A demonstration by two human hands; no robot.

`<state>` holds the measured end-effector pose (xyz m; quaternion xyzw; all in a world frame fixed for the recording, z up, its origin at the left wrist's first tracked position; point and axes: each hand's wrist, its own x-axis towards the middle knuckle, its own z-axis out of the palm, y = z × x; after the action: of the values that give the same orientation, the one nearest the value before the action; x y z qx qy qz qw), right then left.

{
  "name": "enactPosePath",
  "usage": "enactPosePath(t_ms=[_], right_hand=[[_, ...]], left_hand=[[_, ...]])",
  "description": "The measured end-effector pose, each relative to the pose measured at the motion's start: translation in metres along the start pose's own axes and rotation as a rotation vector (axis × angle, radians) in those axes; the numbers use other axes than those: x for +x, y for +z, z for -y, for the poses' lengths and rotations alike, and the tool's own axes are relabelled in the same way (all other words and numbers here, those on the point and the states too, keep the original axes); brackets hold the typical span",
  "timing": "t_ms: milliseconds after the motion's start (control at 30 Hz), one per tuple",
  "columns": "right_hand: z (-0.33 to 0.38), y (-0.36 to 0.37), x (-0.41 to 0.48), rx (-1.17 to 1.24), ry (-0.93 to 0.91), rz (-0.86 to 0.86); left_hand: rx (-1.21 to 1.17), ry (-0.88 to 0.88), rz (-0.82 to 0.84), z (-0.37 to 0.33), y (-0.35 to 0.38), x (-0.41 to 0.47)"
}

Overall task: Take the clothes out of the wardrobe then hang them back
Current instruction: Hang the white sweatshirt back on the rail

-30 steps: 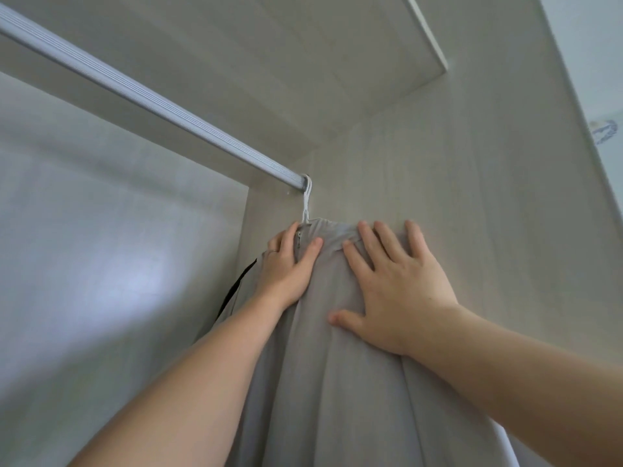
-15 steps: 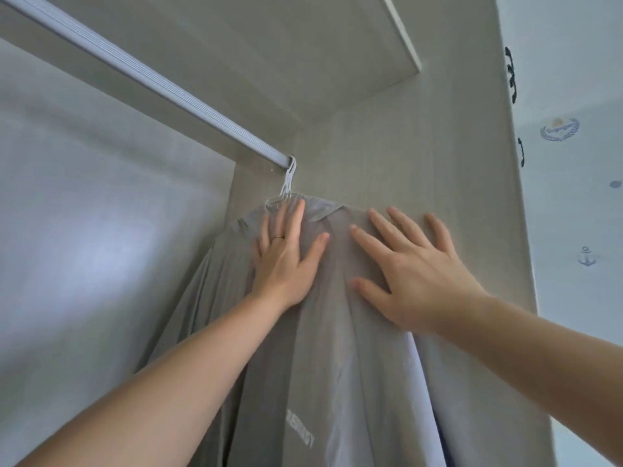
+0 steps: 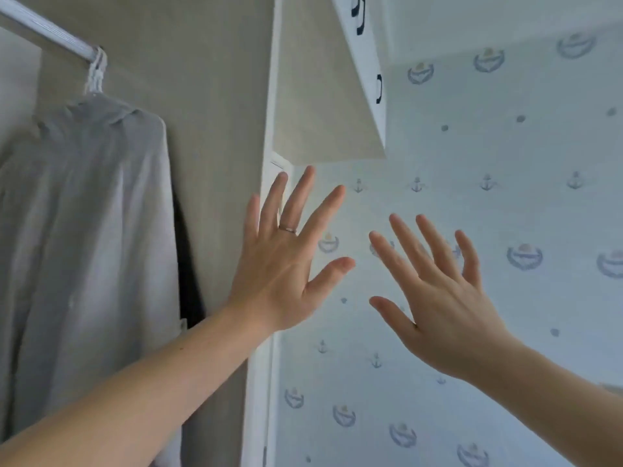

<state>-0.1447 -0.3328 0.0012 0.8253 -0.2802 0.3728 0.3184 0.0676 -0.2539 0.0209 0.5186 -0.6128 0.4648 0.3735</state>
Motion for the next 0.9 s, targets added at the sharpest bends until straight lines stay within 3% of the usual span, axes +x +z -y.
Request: enactPosePath(t_ms=[300,600,733,900], right_hand=[[-0.138,0.03,-0.228,-0.017,0.301,0.324],[-0.189,0.051,-0.453,0.052,0.901,0.549],[-0.206,0.068,-0.518,0.03,1.157,0.595],[-0.254,0.092,-0.573,-0.04,1.358,0.673]], left_hand=[[-0.37,-0.086,0.308,-0.207,0.148,-0.066],[-0.708,-0.167,0.758,-0.407,0.272,-0.199],[-0.851,-0.206,0.916,-0.479,0.311,-0.237],[-0.95,-0.111,1.084,-0.553,0.39,-0.254]])
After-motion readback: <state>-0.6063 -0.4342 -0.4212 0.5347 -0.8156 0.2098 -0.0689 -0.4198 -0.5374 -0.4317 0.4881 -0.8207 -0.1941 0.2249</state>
